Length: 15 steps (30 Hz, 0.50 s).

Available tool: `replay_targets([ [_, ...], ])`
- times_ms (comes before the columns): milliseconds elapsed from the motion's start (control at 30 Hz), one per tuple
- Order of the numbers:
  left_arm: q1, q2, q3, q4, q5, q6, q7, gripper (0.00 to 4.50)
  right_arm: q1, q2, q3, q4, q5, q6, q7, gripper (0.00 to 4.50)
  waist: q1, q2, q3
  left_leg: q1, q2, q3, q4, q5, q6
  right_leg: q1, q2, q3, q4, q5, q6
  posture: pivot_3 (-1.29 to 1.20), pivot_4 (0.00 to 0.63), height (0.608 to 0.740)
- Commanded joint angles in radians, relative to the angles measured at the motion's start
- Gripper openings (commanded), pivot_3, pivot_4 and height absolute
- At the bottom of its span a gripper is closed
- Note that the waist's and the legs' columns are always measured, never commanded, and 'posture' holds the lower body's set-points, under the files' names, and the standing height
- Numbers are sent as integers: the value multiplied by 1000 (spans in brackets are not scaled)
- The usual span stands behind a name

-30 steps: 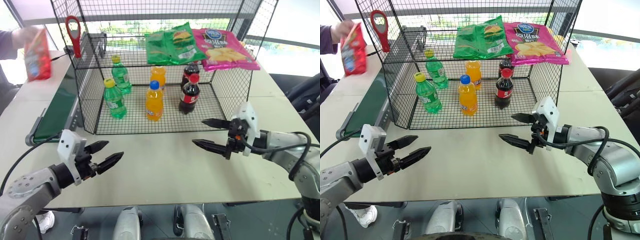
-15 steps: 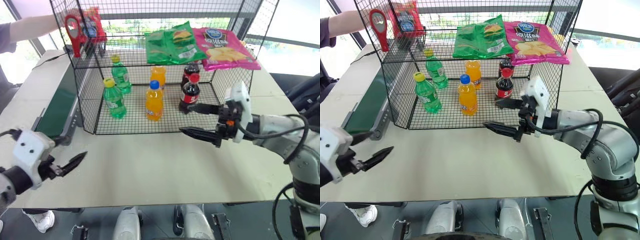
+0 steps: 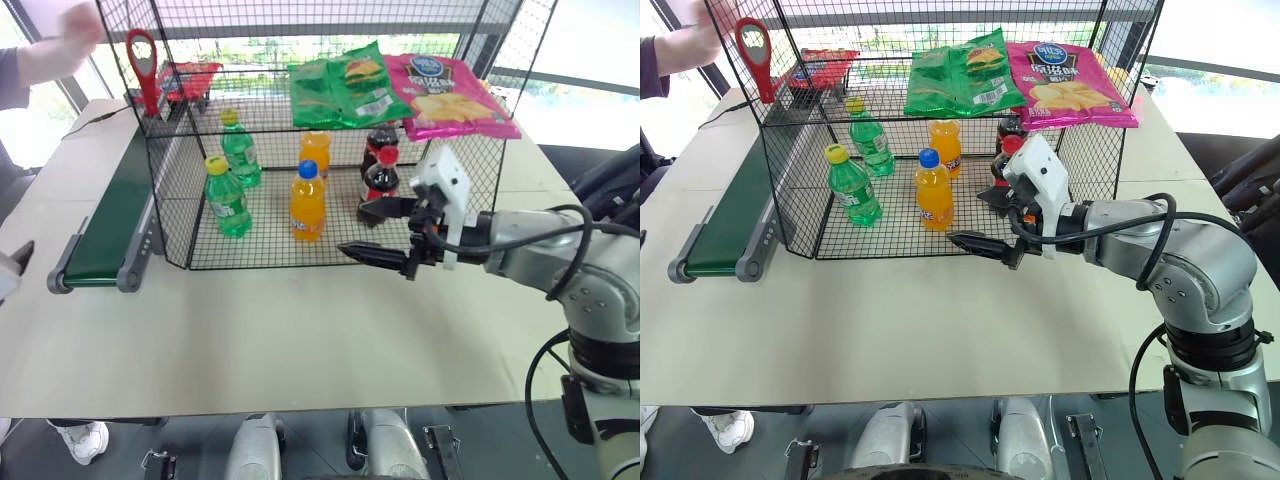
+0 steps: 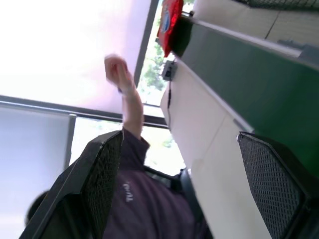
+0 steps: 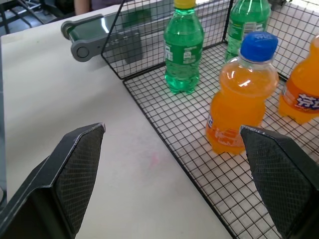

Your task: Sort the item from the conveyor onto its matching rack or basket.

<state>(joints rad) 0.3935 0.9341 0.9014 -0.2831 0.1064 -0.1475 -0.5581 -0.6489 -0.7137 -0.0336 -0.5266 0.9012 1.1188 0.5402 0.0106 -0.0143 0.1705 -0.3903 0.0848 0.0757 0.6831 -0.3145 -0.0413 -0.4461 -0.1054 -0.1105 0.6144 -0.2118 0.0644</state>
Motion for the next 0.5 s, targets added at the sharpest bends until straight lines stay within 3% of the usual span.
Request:
replay_targets([
  [33, -61, 25, -43, 75, 25, -68, 33, 3828, 7, 0, -25, -42, 4, -18, -6, 4500, 2, 0, 0, 0, 0, 0, 0, 0, 0, 0, 0, 0, 0, 0, 0, 0, 150, 740],
  [333, -152, -15, -235, 103, -48, -37, -31, 3828, 54, -7, -23, -63, -31, -46, -20, 4500, -4, 0, 0, 0, 1, 1, 0, 0, 0, 0, 0, 0, 1, 2, 4, 0, 150, 740],
  [500, -152, -56, -240, 83, -54, -11, -22, 3828, 77, -17, -30, -69, -45, -57, -18, 4500, -5, 0, 0, 0, 1, 1, 0, 0, 0, 0, 0, 0, 1, 2, 4, 0, 150, 740],
])
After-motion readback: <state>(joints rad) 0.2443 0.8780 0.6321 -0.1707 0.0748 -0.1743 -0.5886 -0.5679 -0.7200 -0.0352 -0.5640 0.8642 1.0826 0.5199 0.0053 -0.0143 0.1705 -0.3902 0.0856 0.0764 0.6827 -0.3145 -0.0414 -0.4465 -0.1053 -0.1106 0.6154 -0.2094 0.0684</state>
